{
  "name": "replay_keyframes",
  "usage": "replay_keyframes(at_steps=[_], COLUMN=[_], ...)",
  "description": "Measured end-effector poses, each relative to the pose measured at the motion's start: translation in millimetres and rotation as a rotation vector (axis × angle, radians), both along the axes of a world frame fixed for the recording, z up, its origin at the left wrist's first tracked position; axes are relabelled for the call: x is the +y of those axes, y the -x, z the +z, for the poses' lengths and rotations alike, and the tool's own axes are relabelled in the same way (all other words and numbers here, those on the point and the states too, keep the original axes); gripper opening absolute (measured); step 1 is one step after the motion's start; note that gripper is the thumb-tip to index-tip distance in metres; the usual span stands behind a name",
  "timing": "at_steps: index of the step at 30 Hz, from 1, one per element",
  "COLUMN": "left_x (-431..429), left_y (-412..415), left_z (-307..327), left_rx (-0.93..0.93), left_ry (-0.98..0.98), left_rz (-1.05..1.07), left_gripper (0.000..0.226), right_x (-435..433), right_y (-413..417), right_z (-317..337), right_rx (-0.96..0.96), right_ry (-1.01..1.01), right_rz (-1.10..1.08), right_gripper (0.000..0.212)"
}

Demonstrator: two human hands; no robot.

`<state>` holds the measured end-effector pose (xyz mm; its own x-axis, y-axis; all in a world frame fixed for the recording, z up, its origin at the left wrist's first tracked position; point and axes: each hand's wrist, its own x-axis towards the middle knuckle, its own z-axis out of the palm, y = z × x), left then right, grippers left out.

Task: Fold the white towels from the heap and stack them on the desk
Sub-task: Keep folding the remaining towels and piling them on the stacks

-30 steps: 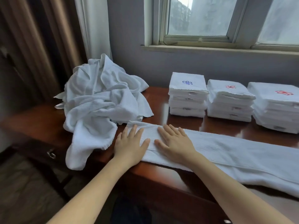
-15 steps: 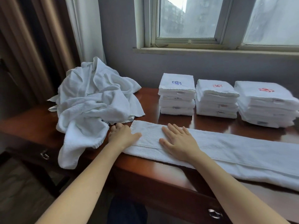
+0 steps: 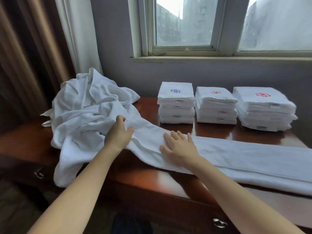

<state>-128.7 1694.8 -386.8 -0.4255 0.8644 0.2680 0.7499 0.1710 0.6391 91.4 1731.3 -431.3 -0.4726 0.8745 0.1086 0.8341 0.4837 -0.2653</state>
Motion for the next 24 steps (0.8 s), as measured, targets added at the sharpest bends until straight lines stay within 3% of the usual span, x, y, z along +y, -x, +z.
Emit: replay_keyframes(at_steps=[5, 10, 12, 14, 18, 20, 24], left_x=[-13, -24, -24, -20, -6, -1, 6], left_y=[25, 34, 30, 18, -33, -64, -121], left_z=[15, 34, 40, 44, 45, 42, 35], left_rx=[0.022, 0.077, 0.046, -0.035, -0.176, -0.184, -0.229], left_ry=[-0.128, -0.268, -0.316, -0.343, -0.354, -0.285, -0.116], left_rz=[0.043, 0.054, 0.014, -0.047, -0.244, -0.343, -0.511], left_gripper=[0.048, 0.054, 0.053, 0.052, 0.053, 0.055, 0.071], right_x=[-11, -18, -19, -18, -6, 0, 6], right_y=[40, 79, 79, 71, 33, 3, -53], right_z=[-9, -7, 4, 19, 47, 59, 69], right_rx=[-0.049, 0.046, 0.278, 0.682, 1.265, 1.368, 1.358], right_ry=[0.081, 0.077, 0.243, 0.52, 0.867, 0.948, 0.971], right_rz=[0.05, 0.153, 0.204, 0.195, 0.023, 0.056, 0.129], right_gripper=[0.061, 0.057, 0.055, 0.048, 0.051, 0.056, 0.052])
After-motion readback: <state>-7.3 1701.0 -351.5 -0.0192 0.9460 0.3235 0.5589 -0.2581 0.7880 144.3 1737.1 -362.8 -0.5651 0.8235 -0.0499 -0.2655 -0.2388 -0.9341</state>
